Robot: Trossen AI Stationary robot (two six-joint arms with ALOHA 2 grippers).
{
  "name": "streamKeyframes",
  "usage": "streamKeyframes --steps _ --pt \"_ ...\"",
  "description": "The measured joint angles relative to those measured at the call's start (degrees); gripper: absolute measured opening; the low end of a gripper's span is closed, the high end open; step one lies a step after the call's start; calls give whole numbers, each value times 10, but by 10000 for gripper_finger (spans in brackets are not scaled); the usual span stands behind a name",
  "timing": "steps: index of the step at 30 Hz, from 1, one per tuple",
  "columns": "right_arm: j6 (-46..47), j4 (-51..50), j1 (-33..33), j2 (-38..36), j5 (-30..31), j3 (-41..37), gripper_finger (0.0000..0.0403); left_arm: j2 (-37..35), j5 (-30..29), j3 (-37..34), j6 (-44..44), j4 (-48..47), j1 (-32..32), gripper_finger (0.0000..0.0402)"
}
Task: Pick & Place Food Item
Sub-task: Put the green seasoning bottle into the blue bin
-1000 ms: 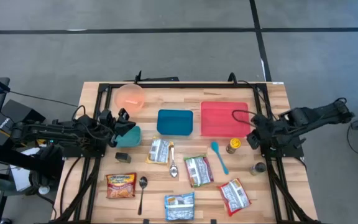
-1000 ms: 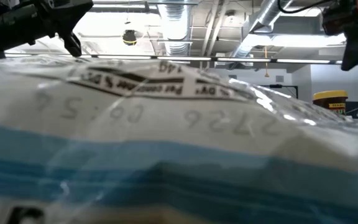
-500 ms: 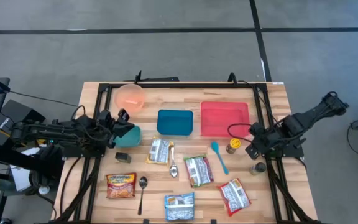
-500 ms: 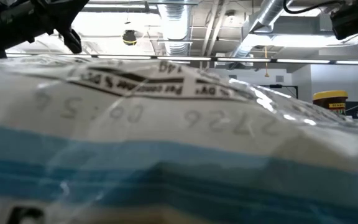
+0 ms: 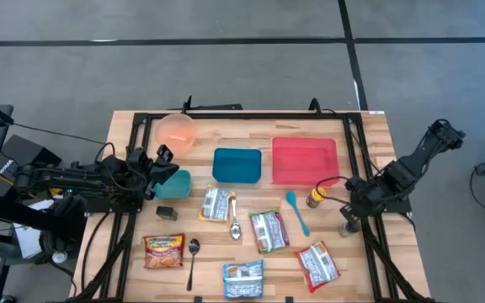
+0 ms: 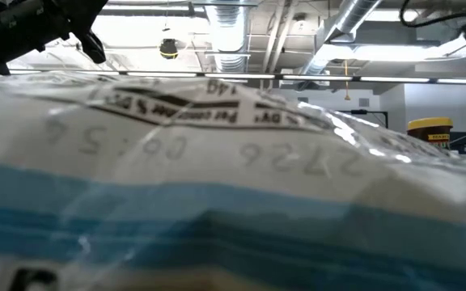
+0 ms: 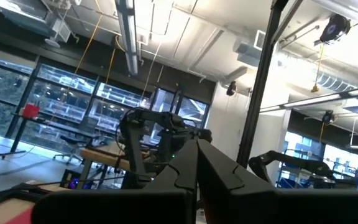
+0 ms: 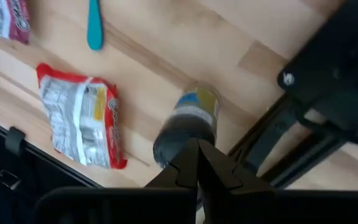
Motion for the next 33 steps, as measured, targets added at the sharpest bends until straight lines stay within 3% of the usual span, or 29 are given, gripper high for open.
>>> streamKeyframes --steps 8,15,22,33 --pt "162 17 152 51 -41 0 0 0 0 0 0 -1 0 0" --pt "224 65 238 100 -34 0 0 0 0 0 0 1 0 0" --pt "209 70 256 134 2 0 0 0 0 0 -1 1 0 0" --pt "146 115 229 175 7 -23 0 0 0 0 -1 0 0 0"
